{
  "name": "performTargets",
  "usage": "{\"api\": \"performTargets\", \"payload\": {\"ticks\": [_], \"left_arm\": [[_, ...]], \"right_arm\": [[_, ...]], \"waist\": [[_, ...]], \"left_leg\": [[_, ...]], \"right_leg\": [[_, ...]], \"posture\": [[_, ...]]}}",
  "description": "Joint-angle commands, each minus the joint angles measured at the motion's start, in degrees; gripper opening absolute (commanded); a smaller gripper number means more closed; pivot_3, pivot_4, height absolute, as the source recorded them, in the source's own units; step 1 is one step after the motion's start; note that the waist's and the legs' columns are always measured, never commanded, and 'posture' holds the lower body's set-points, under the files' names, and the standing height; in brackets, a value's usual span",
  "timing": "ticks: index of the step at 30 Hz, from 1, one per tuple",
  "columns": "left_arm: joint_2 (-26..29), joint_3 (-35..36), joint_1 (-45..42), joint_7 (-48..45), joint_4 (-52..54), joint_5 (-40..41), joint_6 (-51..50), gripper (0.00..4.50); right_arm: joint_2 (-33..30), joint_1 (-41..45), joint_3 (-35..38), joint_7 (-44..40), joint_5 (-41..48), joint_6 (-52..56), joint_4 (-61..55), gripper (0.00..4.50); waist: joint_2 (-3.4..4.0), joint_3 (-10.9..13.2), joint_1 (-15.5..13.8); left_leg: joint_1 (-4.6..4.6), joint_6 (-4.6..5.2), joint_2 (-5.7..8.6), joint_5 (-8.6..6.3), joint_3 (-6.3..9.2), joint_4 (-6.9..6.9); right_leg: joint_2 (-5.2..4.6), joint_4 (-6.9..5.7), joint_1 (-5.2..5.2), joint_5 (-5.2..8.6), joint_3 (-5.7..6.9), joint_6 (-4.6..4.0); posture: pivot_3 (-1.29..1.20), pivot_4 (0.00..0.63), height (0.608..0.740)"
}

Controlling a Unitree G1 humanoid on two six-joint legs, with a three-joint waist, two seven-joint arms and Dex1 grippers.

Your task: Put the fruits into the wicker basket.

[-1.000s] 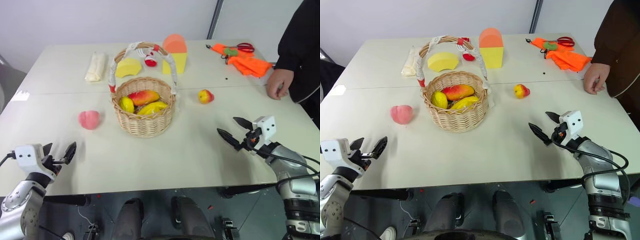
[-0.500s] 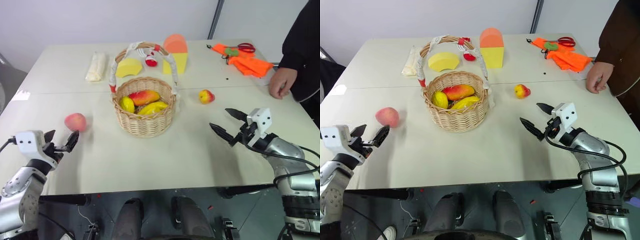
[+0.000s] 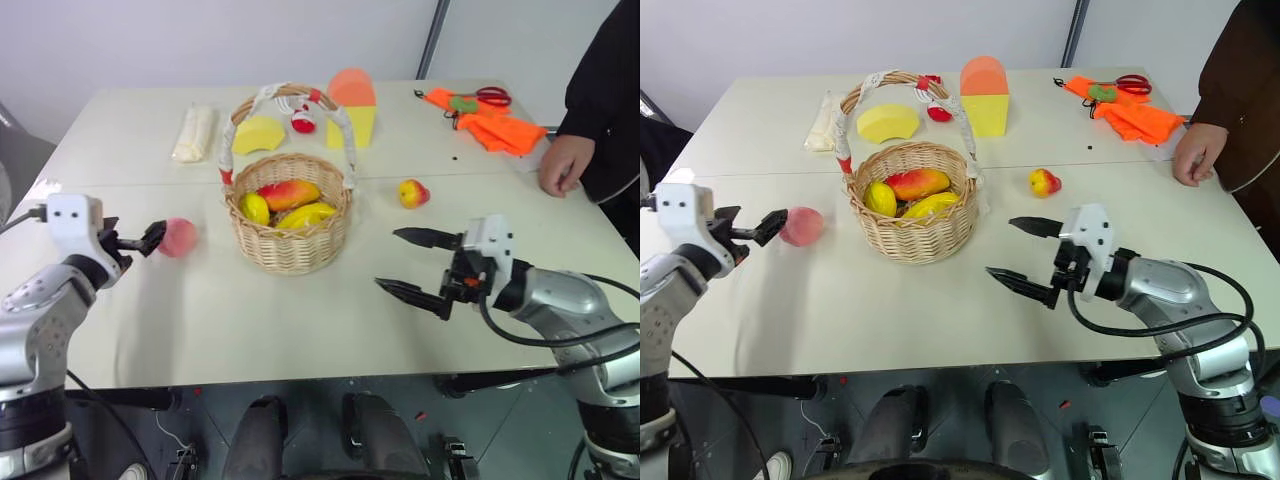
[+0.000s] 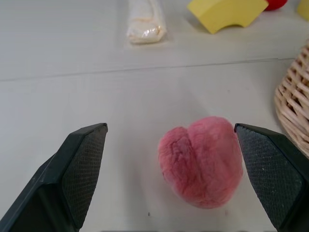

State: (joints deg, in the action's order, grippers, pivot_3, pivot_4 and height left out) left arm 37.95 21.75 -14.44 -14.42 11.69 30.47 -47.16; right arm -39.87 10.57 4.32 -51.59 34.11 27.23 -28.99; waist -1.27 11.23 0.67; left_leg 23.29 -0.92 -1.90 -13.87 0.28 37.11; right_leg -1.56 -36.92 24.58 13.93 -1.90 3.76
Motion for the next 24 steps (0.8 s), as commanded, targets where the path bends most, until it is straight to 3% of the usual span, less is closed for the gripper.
{"api": "performTargets", "payload": {"ticks": [1, 6, 9, 13, 20, 24], "left_arm": [[-0.63, -4.66, -3.99, 1.55, -2.59, -3.19, -2.27, 4.5], [-1.82, -7.83, -6.73, 1.97, -5.5, -5.55, -5.53, 4.5], [-2.29, -8.11, -7.01, 1.67, -5.71, -6.36, -6.2, 3.66], [-1.34, -8.51, -6.38, 1.16, -4.81, -8.01, -6.79, 1.75], [3.22, -0.86, -0.19, -3.46, 1.98, -6.36, -4.4, 1.75], [5.28, 4.39, 4.33, -12.2, 8.84, -1.58, -0.34, 1.75]], "right_arm": [[0.49, 0.8, -1.47, 0.62, -0.01, -0.23, -2.29, 4.46], [0.65, 1.47, -2.47, 1.57, -0.57, -0.69, -2.74, 4.46], [0.58, 1.8, -2.51, 1.97, -0.81, -1.0, -2.57, 4.5], [0.56, 1.98, -2.58, 2.27, -1.17, -1.12, -2.45, 4.5], [0.45, 3.36, -2.44, 2.41, -2.53, -1.9, -1.14, 4.5], [0.61, 4.36, -2.68, 1.9, -2.99, -2.44, 0.01, 4.5]], "waist": [[-0.02, -0.01, 0.0], [-0.01, -0.01, 0.16], [-0.01, -0.02, 0.11], [-0.01, -0.03, 0.01], [-0.02, -0.03, 0.83], [-0.04, -0.01, 0.25]], "left_leg": [[0.0, 0.0, 0.01, 0.0, -0.01, 0.0], [0.01, 0.0, 0.02, 0.0, 0.01, -0.02], [-0.03, 0.0, 0.02, 0.0, 0.02, -0.03], [-0.04, 0.0, 0.03, 0.0, 0.01, 0.0], [-0.12, 0.0, -0.02, 0.0, -0.03, -0.11], [-0.07, 0.0, -0.06, 0.0, 0.04, -0.12]], "right_leg": [[-0.02, 0.01, 0.0, -0.01, 0.0, 0.0], [-0.01, -0.02, 0.0, -0.02, 0.0, 0.06], [-0.01, -0.06, 0.0, -0.02, -0.01, 0.06], [-0.03, -0.08, -0.03, -0.01, 0.0, 0.03], [-0.01, -0.09, 0.0, 0.0, -0.04, 0.03], [0.03, -0.12, 0.06, 0.01, 0.02, -0.01]], "posture": [[0.0, 0.15, 0.735], [0.0, 0.15, 0.735], [0.0, 0.15, 0.735], [0.0, 0.15, 0.735], [0.0, 0.15, 0.735], [0.0, 0.15, 0.735]]}}
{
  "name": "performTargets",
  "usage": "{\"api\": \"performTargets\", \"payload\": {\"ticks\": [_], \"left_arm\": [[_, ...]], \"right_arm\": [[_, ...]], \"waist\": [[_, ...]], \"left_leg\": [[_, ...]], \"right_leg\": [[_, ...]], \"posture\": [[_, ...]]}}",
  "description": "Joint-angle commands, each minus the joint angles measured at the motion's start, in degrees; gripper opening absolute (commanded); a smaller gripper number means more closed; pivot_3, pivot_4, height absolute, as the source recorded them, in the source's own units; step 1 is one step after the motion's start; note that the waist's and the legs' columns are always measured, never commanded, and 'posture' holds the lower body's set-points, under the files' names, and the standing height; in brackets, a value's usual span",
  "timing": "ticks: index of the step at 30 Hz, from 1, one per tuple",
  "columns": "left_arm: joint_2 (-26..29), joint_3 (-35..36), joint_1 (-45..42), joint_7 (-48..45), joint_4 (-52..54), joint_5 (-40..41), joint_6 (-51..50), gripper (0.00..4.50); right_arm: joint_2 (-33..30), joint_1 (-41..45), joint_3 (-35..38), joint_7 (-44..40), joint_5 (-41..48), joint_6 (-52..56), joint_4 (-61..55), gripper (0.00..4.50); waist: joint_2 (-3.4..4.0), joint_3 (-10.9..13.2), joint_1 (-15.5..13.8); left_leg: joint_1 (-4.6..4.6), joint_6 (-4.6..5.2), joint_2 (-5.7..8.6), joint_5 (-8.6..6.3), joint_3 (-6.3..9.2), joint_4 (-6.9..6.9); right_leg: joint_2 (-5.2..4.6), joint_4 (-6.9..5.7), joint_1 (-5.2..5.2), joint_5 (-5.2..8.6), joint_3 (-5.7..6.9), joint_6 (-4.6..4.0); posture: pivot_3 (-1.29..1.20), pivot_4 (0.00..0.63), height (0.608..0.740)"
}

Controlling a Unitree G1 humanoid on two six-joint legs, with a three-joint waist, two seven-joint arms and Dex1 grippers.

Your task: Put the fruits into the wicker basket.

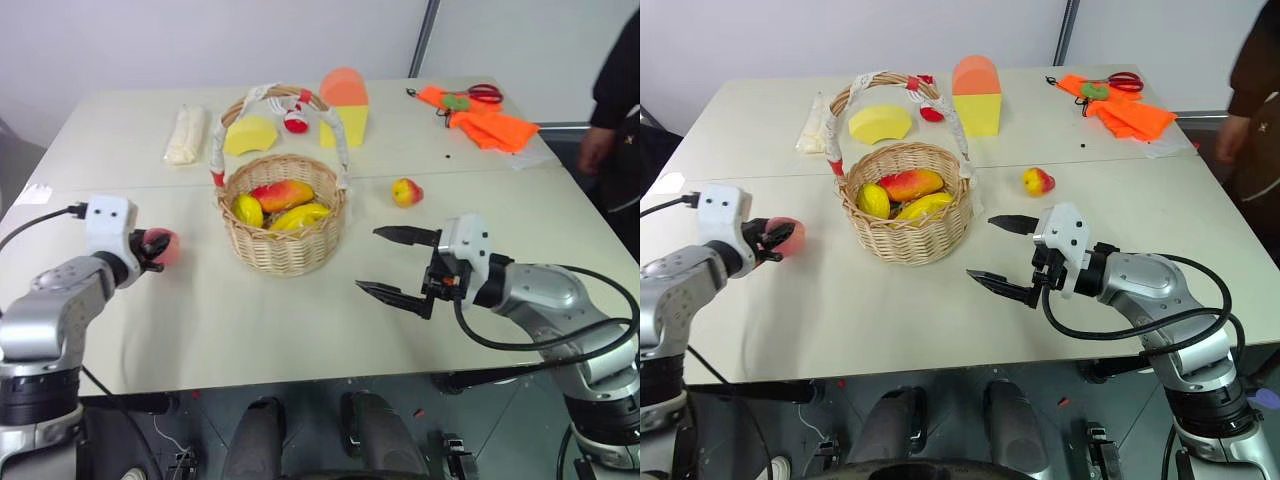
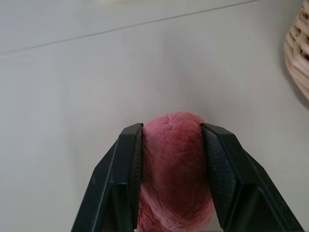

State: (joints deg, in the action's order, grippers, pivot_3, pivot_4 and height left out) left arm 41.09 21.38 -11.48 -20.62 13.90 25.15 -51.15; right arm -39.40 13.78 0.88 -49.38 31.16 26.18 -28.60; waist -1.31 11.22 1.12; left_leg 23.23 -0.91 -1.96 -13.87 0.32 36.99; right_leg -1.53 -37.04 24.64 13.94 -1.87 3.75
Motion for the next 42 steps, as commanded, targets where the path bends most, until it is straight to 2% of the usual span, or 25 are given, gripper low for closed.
{"api": "performTargets", "payload": {"ticks": [1, 4, 6, 7, 11, 15, 18, 21, 24, 27, 30, 32, 36, 42], "left_arm": [[2.4, 6.58, 2.43, -8.89, 9.05, 6.55, 3.91, 1.75], [2.83, 11.86, 1.59, -14.04, 15.38, 19.83, -1.14, 1.75], [3.34, 10.95, -1.32, -13.96, 18.29, 25.49, -3.49, 1.75], [3.01, 8.2, -4.21, -13.0, 19.72, 26.95, -4.01, 1.75], [-0.68, -4.1, -14.56, -6.56, 19.37, 22.77, -3.71, 1.75], [-4.08, -16.03, -20.97, -2.8, 13.52, 12.07, 0.93, 1.75], [-6.18, -20.38, -22.46, -3.77, 9.08, 7.82, 4.28, 1.75], [-8.11, -20.26, -23.61, -3.23, 6.54, 5.84, 6.4, 2.79], [-8.37, -19.68, -23.02, -4.97, 6.99, 5.53, 8.24, 4.18], [-7.24, -16.48, -18.97, -9.86, 9.7, 10.07, 7.97, 4.18], [-4.93, -10.78, -12.41, -16.04, 12.85, 17.69, 6.36, 4.18], [-3.04, -8.61, -8.52, -18.23, 14.66, 19.92, 5.79, 4.18], [-1.29, -7.93, -4.77, -19.03, 16.82, 20.05, 6.67, 4.18], [-2.63, -7.34, -3.35, -16.92, 19.57, 22.02, 6.35, 4.18]], "right_arm": [[0.11, 1.44, 0.8, -0.48, -0.07, -1.54, -0.01, 4.5], [-0.17, 2.51, 1.24, -1.31, -0.19, -2.04, 1.57, 4.5], [-0.38, 3.26, 1.53, -1.81, -0.43, -2.46, 2.66, 4.5], [-0.48, 3.78, 1.75, -1.92, -0.56, -2.63, 3.25, 4.5], [-0.59, 5.05, 2.18, -1.61, -0.84, -2.6, 4.08, 4.5], [-0.48, 4.85, 2.71, -0.19, -1.3, -1.96, 3.67, 4.5], [-0.63, 4.08, 2.92, 2.1, -2.71, -1.1, 3.8, 4.5], [-0.2, 3.88, 2.94, 5.68, -5.91, -0.9, 6.21, 4.5], [0.64, 4.66, 2.81, 10.14, -10.64, -1.89, 10.93, 4.5], [2.5, 7.27, 2.67, 14.02, -14.27, -3.43, 18.04, 4.5], [6.02, 12.53, 2.95, 17.87, -16.51, -5.29, 26.99, 4.5], [8.24, 16.79, 2.58, 19.91, -18.36, -7.48, 34.0, 4.5], [11.94, 23.48, 1.72, 21.36, -20.38, -11.21, 44.53, 4.5], [16.14, 33.69, 2.22, 24.68, -23.22, -14.42, 64.88, 4.5]], "waist": [[-0.02, 0.01, -0.3], [-0.03, 0.01, -0.61], [-0.03, 0.01, -0.61], [-0.03, 0.01, -0.61], [-0.04, 0.01, -0.57], [-0.05, 0.01, -0.15], [-0.04, 0.01, -0.05], [-0.04, 0.02, -0.08], [-0.04, 0.01, -0.29], [-0.03, 0.01, -0.01], [0.03, 0.05, 0.42], [0.05, 0.06, 0.75], [0.04, 0.06, 0.86], [0.04, 0.06, 1.13]], "left_leg": [[0.02, 0.0, 0.0, 0.0, 0.0, 0.02], [0.13, -0.01, 0.03, 0.0, -0.02, 0.11], [0.16, -0.01, 0.06, 0.0, -0.04, 0.16], [0.16, -0.01, 0.09, 0.0, -0.05, 0.18], [0.11, -0.01, 0.19, 0.0, -0.06, 0.26], [0.05, 0.0, 0.15, 0.01, -0.02, 0.19], [0.03, 0.01, 0.1, 0.01, 0.05, 0.1], [0.05, 0.01, 0.08, 0.01, 0.07, 0.07], [0.08, 0.01, 0.09, 0.01, 0.06, 0.11], [0.06, 0.01, 0.11, 0.01, -0.05, 0.13], [0.04, 0.01, 0.08, 0.01, -0.11, 0.12], [0.05, 0.01, 0.07, 0.01, -0.09, 0.12], [0.06, 0.01, 0.1, 0.02, -0.05, 0.14], [0.07, 0.01, 0.11, 0.02, -0.08, 0.16]], "right_leg": [[-0.03, 0.02, 0.0, 0.01, 0.01, -0.02], [-0.21, 0.11, 0.01, 0.01, 0.02, -0.03], [-0.32, 0.16, -0.04, 0.01, 0.04, -0.02], [-0.33, 0.18, -0.07, 0.01, 0.03, -0.02], [-0.3, 0.18, -0.2, 0.0, 0.04, 0.01], [-0.1, 0.13, -0.19, -0.07, -0.01, 0.18], [0.04, 0.02, -0.09, -0.11, 0.01, 0.26], [0.07, -0.05, -0.01, -0.11, 0.01, 0.26], [0.04, -0.04, -0.01, -0.1, 0.0, 0.25], [0.0, -0.01, -0.02, -0.01, -0.08, 0.08], [0.03, -0.03, 0.01, -0.02, -0.14, 0.09], [0.04, -0.09, 0.05, -0.04, -0.14, 0.1], [0.03, -0.12, 0.02, -0.03, -0.13, 0.08], [-0.01, -0.08, 0.01, -0.11, -0.15, 0.21]], "posture": [[0.0, 0.15, 0.735], [0.0, 0.15, 0.735], [0.0, 0.15, 0.735], [0.0, 0.15, 0.735], [0.0, 0.15, 0.735], [0.0, 0.15, 0.735], [0.0, 0.15, 0.735], [0.0, 0.15, 0.735], [0.0, 0.15, 0.735], [0.0, 0.15, 0.735], [0.0, 0.15, 0.735], [0.0, 0.15, 0.735], [0.0, 0.15, 0.735], [0.0, 0.15, 0.735]]}}
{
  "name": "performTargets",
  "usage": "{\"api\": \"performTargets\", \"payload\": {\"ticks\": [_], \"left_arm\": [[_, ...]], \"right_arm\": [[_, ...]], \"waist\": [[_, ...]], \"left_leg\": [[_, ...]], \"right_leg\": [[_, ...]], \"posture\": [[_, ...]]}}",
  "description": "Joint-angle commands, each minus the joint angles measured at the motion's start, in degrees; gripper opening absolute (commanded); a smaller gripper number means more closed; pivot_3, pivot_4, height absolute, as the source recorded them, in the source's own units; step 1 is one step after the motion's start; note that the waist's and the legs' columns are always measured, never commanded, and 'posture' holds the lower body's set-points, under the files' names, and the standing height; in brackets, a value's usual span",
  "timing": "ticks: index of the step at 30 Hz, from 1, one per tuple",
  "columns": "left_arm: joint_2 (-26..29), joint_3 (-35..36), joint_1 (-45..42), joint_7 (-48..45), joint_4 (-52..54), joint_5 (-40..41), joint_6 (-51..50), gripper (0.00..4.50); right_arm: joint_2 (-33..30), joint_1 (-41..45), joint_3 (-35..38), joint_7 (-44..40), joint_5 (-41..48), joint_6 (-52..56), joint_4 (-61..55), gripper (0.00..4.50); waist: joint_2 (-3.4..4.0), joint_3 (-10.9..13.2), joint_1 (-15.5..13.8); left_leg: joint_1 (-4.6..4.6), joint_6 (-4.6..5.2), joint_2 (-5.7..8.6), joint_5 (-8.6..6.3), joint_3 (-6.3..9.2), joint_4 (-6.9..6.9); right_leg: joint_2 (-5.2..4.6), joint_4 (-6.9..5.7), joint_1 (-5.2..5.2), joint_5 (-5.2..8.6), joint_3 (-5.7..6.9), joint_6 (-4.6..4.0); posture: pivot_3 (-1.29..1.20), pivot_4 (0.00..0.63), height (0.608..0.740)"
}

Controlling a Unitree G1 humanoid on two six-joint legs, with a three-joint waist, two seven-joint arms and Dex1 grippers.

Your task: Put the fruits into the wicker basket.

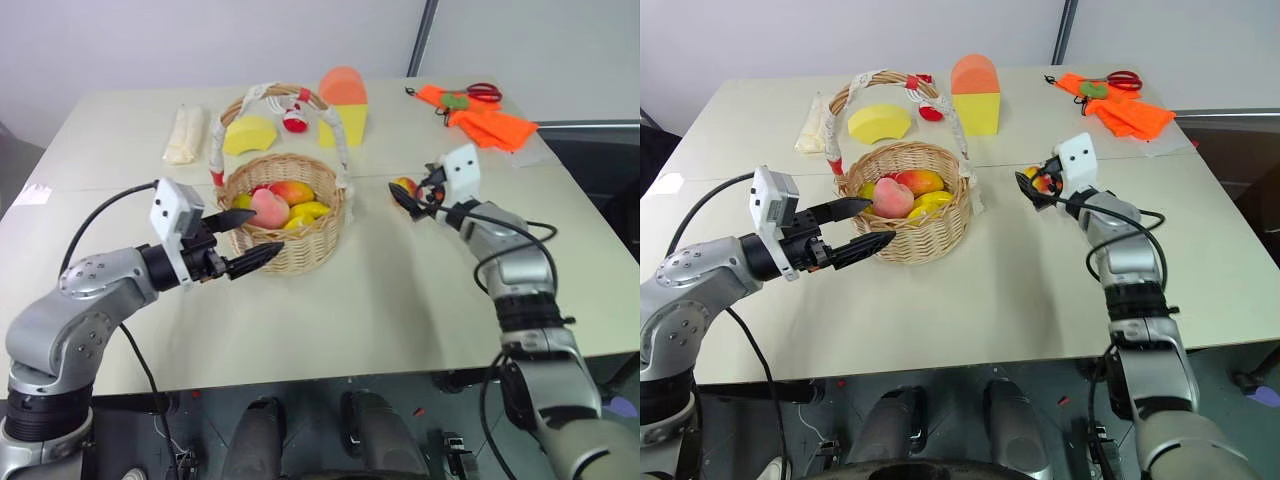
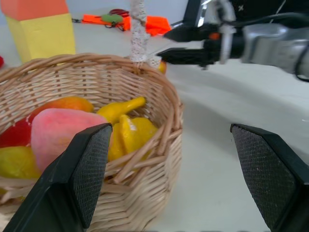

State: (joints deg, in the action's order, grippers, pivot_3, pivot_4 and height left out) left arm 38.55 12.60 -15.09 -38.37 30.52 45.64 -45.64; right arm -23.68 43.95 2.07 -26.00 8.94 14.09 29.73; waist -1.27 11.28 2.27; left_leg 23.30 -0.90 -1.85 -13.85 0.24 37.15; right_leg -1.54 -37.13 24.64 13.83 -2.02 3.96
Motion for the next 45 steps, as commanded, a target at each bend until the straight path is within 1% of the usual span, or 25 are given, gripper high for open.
{"api": "performTargets", "payload": {"ticks": [1, 5, 9, 12, 14, 15, 19, 21, 22, 24, 26, 28, 30, 31, 33, 37, 40, 43, 45], "left_arm": [[-0.11, 1.54, 0.39, 0.97, 3.32, 1.85, 0.76, 4.18], [0.4, 1.77, 0.68, 0.98, 4.13, 3.27, 0.49, 4.18], [0.74, 1.29, 0.41, 1.29, 4.12, 3.58, 0.74, 4.18], [0.68, 0.86, 0.11, 1.55, 4.0, 3.5, 0.73, 4.26], [0.74, 0.73, 0.0, 1.54, 3.81, 3.35, 0.79, 4.26], [0.8, 0.69, -0.02, 1.46, 3.63, 3.19, 0.88, 4.26], [1.24, 0.85, 0.24, 1.04, 2.93, 2.44, 1.33, 4.26], [1.55, 1.35, 0.68, 0.87, 2.42, 1.77, 1.98, 4.26], [1.71, 1.7, 0.94, 0.76, 2.04, 1.42, 2.4, 4.26], [2.41, 3.09, 2.5, -0.1, 0.81, 0.22, 3.96, 4.26], [3.31, 4.33, 4.73, -1.62, -0.56, -1.44, 6.33, 4.26], [3.33, 5.64, 6.28, -2.86, -1.92, -1.94, 8.36, 4.26], [3.3, 7.11, 8.01, -4.62, -3.73, -2.61, 10.91, 4.26], [3.24, 7.8, 8.74, -5.56, -4.79, -2.98, 12.26, 4.26], [3.32, 8.56, 9.74, -7.04, -6.68, -3.72, 14.38, 4.26], [2.96, 8.33, 9.92, -7.42, -8.35, -4.69, 16.29, 4.26], [1.87, 8.13, 10.61, -6.32, -6.51, -4.08, 16.39, 4.26], [0.61, 7.74, 11.4, -5.2, -4.55, -3.86, 16.42, 4.26], [-0.07, 7.72, 11.81, -4.62, -3.52, -3.66, 16.31, 4.26]], "right_arm": [[0.69, 4.72, 1.36, 1.53, -1.15, -2.81, 9.23, 4.5], [1.24, 8.04, 1.92, 1.55, -1.55, -4.47, 17.26, 4.5], [1.91, 9.88, 2.94, 0.88, -0.83, -5.47, 22.88, 4.5], [2.02, 10.19, 3.47, 0.41, -0.84, -7.0, 23.97, 3.66], [2.08, 9.86, 3.79, -0.02, -0.64, -7.44, 23.17, 2.68], [2.07, 9.55, 3.91, -0.28, -0.59, -7.51, 22.55, 2.34], [1.65, 7.44, 4.35, -0.83, -0.42, -8.17, 18.3, 2.34], [-0.03, 4.13, 3.58, -1.88, -1.12, -7.94, 11.39, 2.34], [-1.12, 1.96, 3.2, -2.9, -1.26, -7.3, 6.88, 2.34], [-4.89, -4.83, 2.44, -7.91, -0.27, -5.4, -6.57, 2.34], [-8.95, -11.95, 2.47, -13.7, 2.54, -2.9, -20.08, 2.34], [-11.86, -16.79, 2.42, -17.89, 5.91, 0.15, -30.02, 2.34], [-13.61, -19.76, 1.57, -20.77, 10.79, 5.47, -40.79, 2.34], [-13.31, -19.91, 0.64, -21.01, 13.03, 8.34, -45.42, 2.34], [-10.56, -17.88, -2.17, -19.02, 15.55, 13.21, -51.57, 2.34], [-3.46, -11.65, -9.0, -12.35, 12.52, 19.1, -53.21, 2.34], [3.24, -6.1, -13.71, -4.85, 6.78, 21.33, -46.61, 2.34], [6.36, -3.19, -15.29, -2.82, 4.37, 21.34, -42.23, 2.34], [7.42, -2.1, -15.34, -2.69, 4.0, 21.45, -40.93, 3.08]], "waist": [[0.0, 0.0, -0.03], [0.0, 0.0, 0.16], [0.01, 0.0, 0.33], [0.01, 0.0, 0.32], [0.01, 0.0, 0.3], [0.01, 0.0, 0.3], [0.01, 0.0, 0.29], [0.02, 0.0, 0.27], [0.02, 0.01, 0.16], [0.04, 0.01, -0.37], [0.08, 0.03, -0.4], [0.08, 0.03, -0.28], [0.09, 0.03, 0.28], [0.1, 0.04, 0.5], [0.09, 0.04, 0.75], [0.08, 0.03, 0.43], [0.05, 0.01, 0.02], [0.03, 0.0, -0.1], [0.03, 0.0, -0.32]], "left_leg": [[0.01, 0.0, 0.0, 0.0, 0.01, -0.01], [0.01, 0.0, 0.0, 0.0, 0.02, -0.06], [-0.01, 0.0, -0.01, 0.0, 0.03, -0.05], [-0.02, 0.0, -0.01, 0.0, 0.03, -0.06], [-0.02, 0.0, -0.01, 0.0, 0.03, -0.06], [-0.02, 0.0, -0.01, 0.0, 0.03, -0.05], [-0.02, 0.0, -0.01, 0.0, 0.03, -0.05], [-0.02, 0.0, -0.01, 0.0, 0.04, -0.06], [-0.01, 0.0, -0.01, 0.0, 0.04, -0.08], [0.02, 0.0, -0.01, 0.0, 0.07, -0.09], [0.03, 0.01, -0.01, -0.01, 0.06, -0.09], [0.04, 0.02, 0.0, -0.02, 0.05, -0.13], [0.0, 0.03, -0.03, -0.02, 0.03, -0.13], [-0.05, 0.03, -0.06, -0.02, 0.02, -0.13], [-0.21, 0.03, -0.1, -0.02, 0.0, -0.15], [-0.35, 0.02, -0.21, -0.02, 0.15, -0.13], [-0.28, 0.01, -0.24, -0.01, 0.15, -0.11], [0.03, -0.01, -0.18, 0.0, 0.06, -0.09], [0.15, -0.02, -0.08, 0.0, 0.04, -0.09]], "right_leg": [[0.0, 0.01, 0.0, -0.01, 0.0, 0.01], [0.01, 0.01, 0.01, -0.02, 0.0, 0.05], [0.02, -0.01, 0.01, -0.02, 0.0, 0.04], [0.03, -0.02, 0.01, -0.02, 0.0, 0.05], [0.04, -0.02, 0.01, -0.03, 0.0, 0.05], [0.03, -0.02, 0.01, -0.03, 0.0, 0.06], [0.03, -0.02, 0.01, -0.03, 0.0, 0.06], [0.03, -0.02, 0.01, -0.03, 0.0, 0.06], [0.03, -0.02, 0.01, -0.02, 0.0, 0.07], [0.01, 0.0, 0.01, 0.0, 0.02, 0.1], [0.0, 0.02, 0.02, 0.04, 0.04, 0.17], [-0.02, 0.04, 0.04, 0.06, 0.04, 0.19], [0.0, 0.02, 0.04, 0.06, 0.04, 0.13], [0.04, 0.01, 0.02, 0.13, 0.03, -0.03], [0.12, -0.06, 0.02, 0.09, -0.05, -0.17], [0.38, -0.06, -0.04, 0.05, -0.11, -0.3], [0.37, 0.0, -0.02, -0.02, -0.12, -0.44], [0.21, 0.05, 0.24, -0.09, -0.14, -0.51], [0.07, 0.03, 0.34, -0.06, -0.13, -0.42]], "posture": [[0.0, 0.15, 0.735], [0.0, 0.15, 0.735], [0.0, 0.15, 0.735], [0.0, 0.15, 0.735], [0.0, 0.15, 0.735], [0.0, 0.15, 0.735], [0.0, 0.15, 0.735], [0.0, 0.15, 0.735], [0.0, 0.15, 0.735], [0.0, 0.15, 0.735], [0.0, 0.15, 0.735], [0.0, 0.15, 0.735], [0.0, 0.15, 0.735], [0.0, 0.15, 0.735], [0.0, 0.15, 0.735], [0.0, 0.15, 0.735], [0.0, 0.15, 0.735], [0.0, 0.15, 0.735], [0.0, 0.15, 0.735]]}}
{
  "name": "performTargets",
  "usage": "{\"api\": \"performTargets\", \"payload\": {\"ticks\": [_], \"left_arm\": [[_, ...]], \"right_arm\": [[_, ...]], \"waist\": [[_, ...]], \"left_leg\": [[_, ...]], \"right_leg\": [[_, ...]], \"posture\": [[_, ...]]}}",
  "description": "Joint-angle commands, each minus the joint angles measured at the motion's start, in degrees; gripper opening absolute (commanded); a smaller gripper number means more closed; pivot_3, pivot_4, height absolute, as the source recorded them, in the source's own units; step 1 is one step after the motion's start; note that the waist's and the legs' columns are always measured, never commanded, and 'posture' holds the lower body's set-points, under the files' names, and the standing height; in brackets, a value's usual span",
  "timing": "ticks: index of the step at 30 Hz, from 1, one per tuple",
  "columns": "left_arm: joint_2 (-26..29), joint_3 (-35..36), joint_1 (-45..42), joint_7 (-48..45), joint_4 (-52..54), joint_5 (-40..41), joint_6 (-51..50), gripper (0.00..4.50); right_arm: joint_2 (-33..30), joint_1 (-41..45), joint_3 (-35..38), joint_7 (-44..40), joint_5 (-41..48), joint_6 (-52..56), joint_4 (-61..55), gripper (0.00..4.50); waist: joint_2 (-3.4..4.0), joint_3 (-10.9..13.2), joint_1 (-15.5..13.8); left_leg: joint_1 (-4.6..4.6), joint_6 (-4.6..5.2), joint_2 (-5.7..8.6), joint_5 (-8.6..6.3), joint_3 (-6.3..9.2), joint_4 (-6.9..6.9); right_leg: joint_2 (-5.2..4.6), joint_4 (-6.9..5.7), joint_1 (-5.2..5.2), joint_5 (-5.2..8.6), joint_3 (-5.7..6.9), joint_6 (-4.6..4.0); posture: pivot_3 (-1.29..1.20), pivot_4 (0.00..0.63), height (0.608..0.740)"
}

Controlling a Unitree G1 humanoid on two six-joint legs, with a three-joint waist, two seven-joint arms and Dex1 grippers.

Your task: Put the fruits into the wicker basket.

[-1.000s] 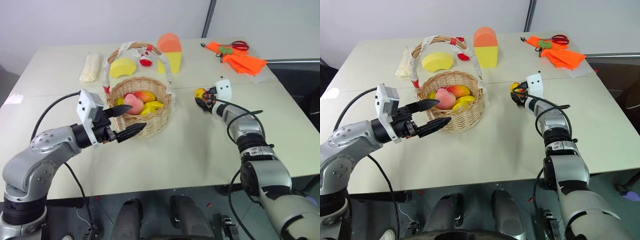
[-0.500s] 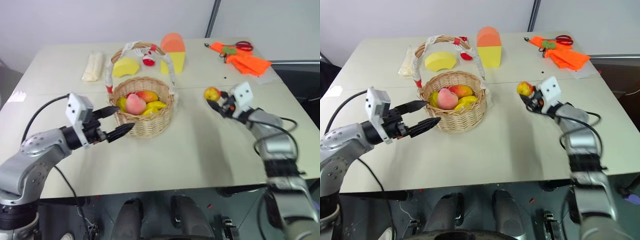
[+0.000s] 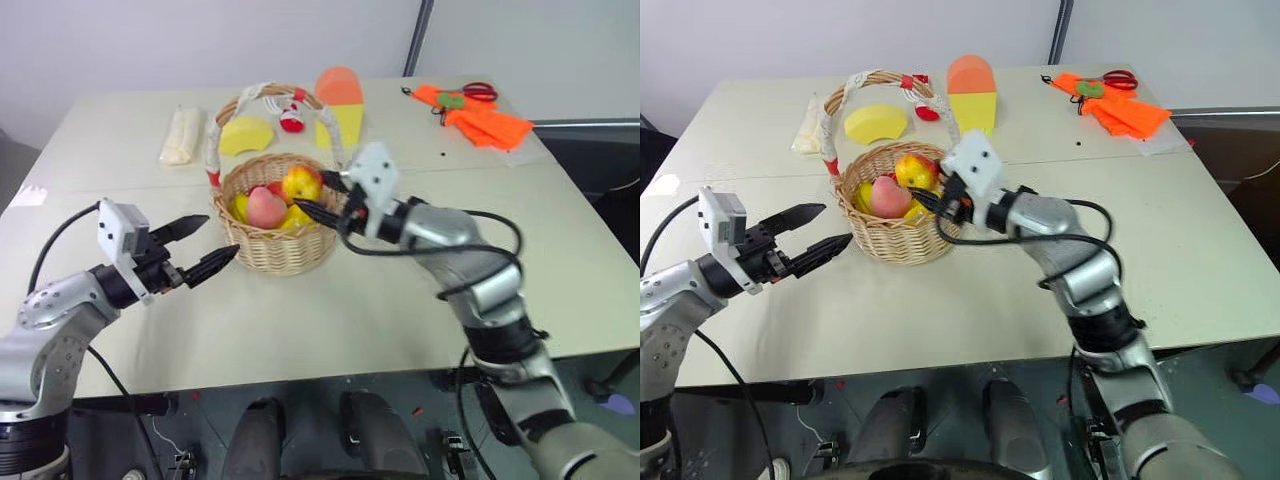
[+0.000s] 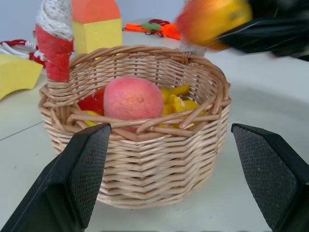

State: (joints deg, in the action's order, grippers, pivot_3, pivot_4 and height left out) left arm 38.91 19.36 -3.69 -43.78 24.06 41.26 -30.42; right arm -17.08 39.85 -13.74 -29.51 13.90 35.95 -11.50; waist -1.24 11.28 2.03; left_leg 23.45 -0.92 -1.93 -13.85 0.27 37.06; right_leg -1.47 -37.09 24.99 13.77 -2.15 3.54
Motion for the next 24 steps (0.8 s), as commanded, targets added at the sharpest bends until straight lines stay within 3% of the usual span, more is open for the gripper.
{"api": "performTargets", "payload": {"ticks": [1, 3, 10, 13, 17, 22, 24], "left_arm": [[-0.65, 0.9, 0.56, 1.03, 3.32, 0.75, 1.03, 4.26], [-1.11, 0.79, 0.96, 1.59, 4.18, 0.82, 0.92, 4.26], [-1.21, 1.23, 1.27, 2.41, 5.01, 1.4, 0.73, 4.26], [-1.12, 1.05, 0.82, 2.2, 4.48, 1.54, 0.88, 4.26], [-1.35, -0.45, -1.28, 1.75, 3.03, 1.0, 1.25, 4.26], [-1.61, -0.94, -2.52, 1.39, 2.65, 0.67, 1.54, 4.26], [-1.47, -0.52, -2.26, 1.31, 2.93, 0.79, 1.58, 4.26]], "right_arm": [[0.99, 2.21, 0.43, 0.82, -1.29, -0.51, 0.61, 3.47], [0.56, 2.1, 0.17, 0.38, -2.13, -1.81, -0.11, 4.42], [-6.69, -7.1, 9.22, -9.25, 7.07, -4.57, -11.07, 4.42], [-8.19, -9.2, 11.44, -8.12, 7.49, -3.36, -10.27, 4.42], [-3.78, -4.97, 10.99, -0.23, 2.95, -4.13, -0.68, 4.42], [2.55, 1.35, 12.85, 3.75, 2.09, -8.2, 11.95, 4.42], [3.84, 2.36, 13.89, 3.35, 3.24, -8.9, 13.9, 3.56]], "waist": [[0.0, 0.0, -0.1], [0.0, 0.0, -0.07], [0.0, 0.0, -0.31], [0.0, 0.0, -0.19], [-0.01, 0.0, 0.67], [-0.01, 0.0, 0.54], [0.0, 0.0, 0.46]], "left_leg": [[0.02, 0.0, 0.04, 0.0, -0.02, -0.01], [0.03, 0.0, 0.07, 0.0, -0.06, -0.02], [-0.04, 0.01, 0.07, 0.0, 0.03, -0.01], [-0.07, 0.01, 0.07, 0.0, 0.01, 0.01], [-0.18, 0.01, 0.02, 0.0, -0.02, 0.0], [-0.17, 0.01, -0.11, 0.0, 0.04, -0.02], [-0.13, 0.02, -0.13, -0.01, 0.04, -0.04]], "right_leg": [[-0.06, 0.0, 0.0, 0.0, 0.0, 0.06], [-0.09, 0.01, 0.0, -0.01, -0.01, 0.11], [-0.02, 0.01, -0.1, 0.09, 0.03, 0.16], [-0.02, 0.01, -0.14, 0.1, 0.02, 0.16], [0.08, -0.06, -0.14, 0.04, 0.0, 0.05], [0.36, -0.11, -0.08, 0.0, -0.1, 0.0], [0.37, -0.09, -0.05, -0.05, -0.1, 0.13]], "posture": [[0.0, 0.15, 0.735], [0.0, 0.15, 0.735], [0.0, 0.15, 0.735], [0.0, 0.15, 0.735], [0.0, 0.15, 0.735], [0.0, 0.15, 0.735], [0.0, 0.15, 0.735]]}}
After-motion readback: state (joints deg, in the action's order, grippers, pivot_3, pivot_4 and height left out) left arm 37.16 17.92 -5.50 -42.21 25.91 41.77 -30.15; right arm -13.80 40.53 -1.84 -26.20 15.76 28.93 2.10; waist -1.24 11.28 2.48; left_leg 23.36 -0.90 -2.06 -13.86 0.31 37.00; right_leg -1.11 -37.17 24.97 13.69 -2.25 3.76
